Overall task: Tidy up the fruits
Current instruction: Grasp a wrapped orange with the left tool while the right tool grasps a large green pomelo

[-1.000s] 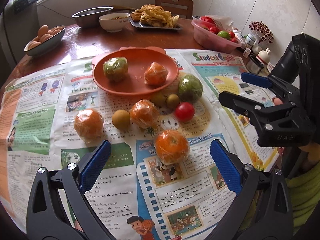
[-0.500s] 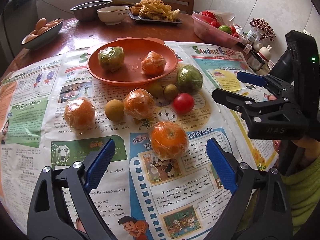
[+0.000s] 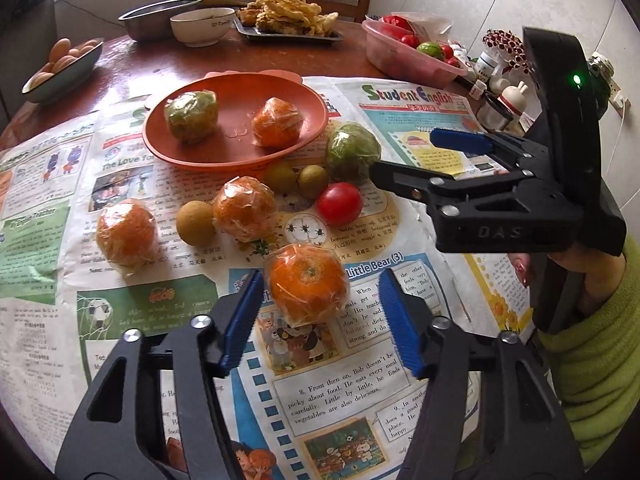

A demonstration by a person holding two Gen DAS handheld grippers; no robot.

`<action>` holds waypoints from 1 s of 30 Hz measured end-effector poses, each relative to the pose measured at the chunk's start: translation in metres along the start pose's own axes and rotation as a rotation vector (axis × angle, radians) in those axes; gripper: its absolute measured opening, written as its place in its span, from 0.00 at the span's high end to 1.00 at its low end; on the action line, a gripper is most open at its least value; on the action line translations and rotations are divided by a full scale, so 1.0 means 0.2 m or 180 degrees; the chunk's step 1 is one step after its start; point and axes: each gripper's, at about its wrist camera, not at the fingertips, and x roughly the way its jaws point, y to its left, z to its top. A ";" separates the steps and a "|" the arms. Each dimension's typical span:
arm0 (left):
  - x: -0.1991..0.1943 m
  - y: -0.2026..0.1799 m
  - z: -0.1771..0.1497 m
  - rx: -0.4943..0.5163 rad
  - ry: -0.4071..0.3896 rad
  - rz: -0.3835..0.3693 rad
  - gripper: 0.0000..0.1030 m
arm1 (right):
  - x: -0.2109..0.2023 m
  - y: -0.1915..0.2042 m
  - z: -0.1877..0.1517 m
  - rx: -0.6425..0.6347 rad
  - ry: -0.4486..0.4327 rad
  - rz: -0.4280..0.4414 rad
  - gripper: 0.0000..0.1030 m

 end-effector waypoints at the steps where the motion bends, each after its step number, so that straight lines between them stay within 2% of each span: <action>1: 0.01 0.00 0.00 -0.0003 0.0012 -0.0003 0.55 | 0.01 0.00 0.00 -0.0008 -0.0004 0.0017 0.04; 3: 0.01 0.01 0.00 -0.0008 0.0022 -0.0008 0.62 | 0.03 0.00 0.02 -0.0024 0.0012 0.0034 0.05; 8: 0.03 0.02 0.00 -0.0025 0.0044 -0.0045 0.66 | 0.09 -0.01 0.03 -0.0038 0.0060 0.0115 0.09; 11: 0.03 0.03 0.00 -0.0024 0.0057 -0.0047 0.66 | 0.13 -0.01 0.04 -0.0026 0.0123 0.0270 0.27; 15: 0.04 0.04 0.01 -0.0038 0.0068 -0.0063 0.66 | 0.17 -0.01 0.05 -0.0043 0.0128 0.0313 0.34; 16: 0.05 0.04 0.01 -0.0038 0.0080 -0.0075 0.66 | 0.17 -0.01 0.06 -0.0041 0.0121 0.0337 0.38; 20: 0.06 0.04 0.02 -0.0040 0.0099 -0.0081 0.67 | 0.19 -0.01 0.08 -0.0061 0.0125 0.0400 0.42; 22: 0.07 0.04 0.02 -0.0046 0.0099 -0.0089 0.67 | 0.19 0.00 0.09 -0.0083 0.0119 0.0397 0.48; 30: 0.07 0.05 0.03 -0.0041 0.0102 -0.0126 0.68 | 0.18 -0.03 0.08 0.0025 0.0085 0.0374 0.48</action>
